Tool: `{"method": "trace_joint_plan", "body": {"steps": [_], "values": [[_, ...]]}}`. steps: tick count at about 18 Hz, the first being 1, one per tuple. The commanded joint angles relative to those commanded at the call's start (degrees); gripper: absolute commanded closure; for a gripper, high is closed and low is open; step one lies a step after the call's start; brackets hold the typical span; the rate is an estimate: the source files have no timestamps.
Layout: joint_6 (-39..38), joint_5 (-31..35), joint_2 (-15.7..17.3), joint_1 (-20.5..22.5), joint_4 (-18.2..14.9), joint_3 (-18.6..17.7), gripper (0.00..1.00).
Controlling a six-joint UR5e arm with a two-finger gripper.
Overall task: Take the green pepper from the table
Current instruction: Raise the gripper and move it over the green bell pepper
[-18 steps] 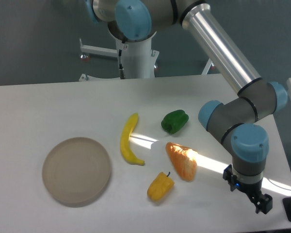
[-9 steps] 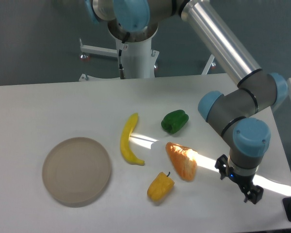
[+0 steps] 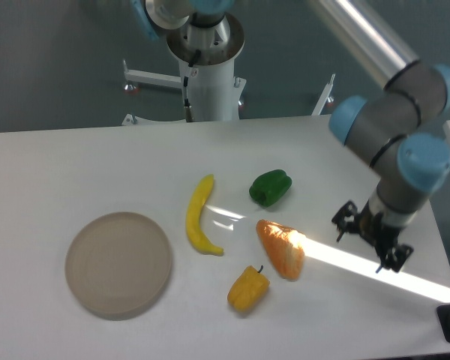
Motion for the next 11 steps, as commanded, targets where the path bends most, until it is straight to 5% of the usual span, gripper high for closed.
{"method": "trace_joint_plan", "body": {"steps": [3, 11], "values": [[-4.0, -1.5, 2.1, -0.3, -0.1, -2.6, 0.0], [-3.4, -1.8, 11.1, 0.6, 2.1, -18.1, 0.0]]}}
